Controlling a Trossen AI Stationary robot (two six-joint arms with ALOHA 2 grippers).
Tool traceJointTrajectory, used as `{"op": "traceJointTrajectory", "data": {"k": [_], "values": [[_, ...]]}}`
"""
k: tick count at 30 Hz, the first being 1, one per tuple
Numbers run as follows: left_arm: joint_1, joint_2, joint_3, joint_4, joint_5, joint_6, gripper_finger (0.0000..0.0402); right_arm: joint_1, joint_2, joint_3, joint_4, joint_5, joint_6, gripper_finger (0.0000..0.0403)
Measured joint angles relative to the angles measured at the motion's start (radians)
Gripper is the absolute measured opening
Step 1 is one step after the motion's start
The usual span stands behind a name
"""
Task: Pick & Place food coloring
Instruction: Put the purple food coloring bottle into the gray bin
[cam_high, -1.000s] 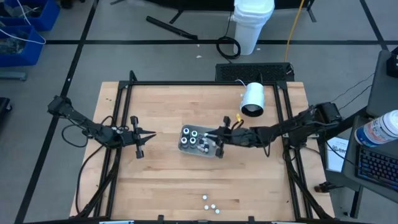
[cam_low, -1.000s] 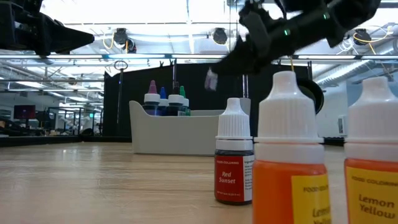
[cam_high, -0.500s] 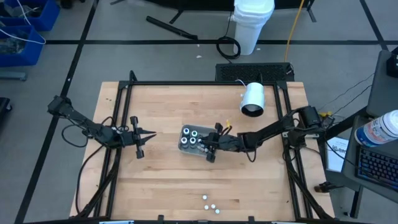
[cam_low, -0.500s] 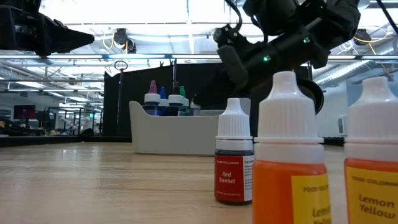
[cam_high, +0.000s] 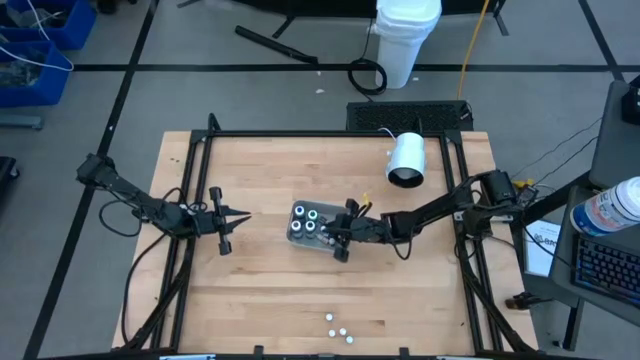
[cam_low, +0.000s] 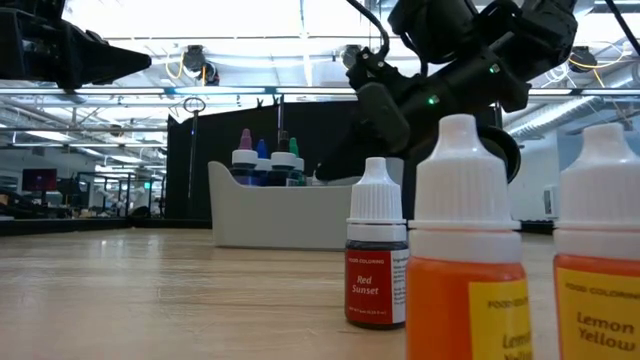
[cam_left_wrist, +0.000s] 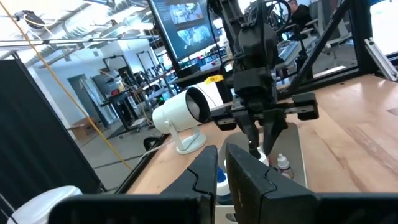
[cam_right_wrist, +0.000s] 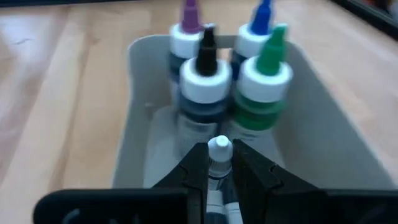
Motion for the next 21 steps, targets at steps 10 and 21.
{"op": "traceJointTrajectory", "data": {"k": [10, 21], "values": [[0.0, 0.0, 0.0, 0.0, 0.0, 0.0, 0.0042, -0.007, -0.001, 0.0, -0.017, -0.03, -0.019, 0.0043], [0.0, 0.0, 0.0, 0.0, 0.0, 0.004, 0.0042, 0.005, 0.0, 0.206, -0.395, 0.072, 0.088, 0.0043]]}}
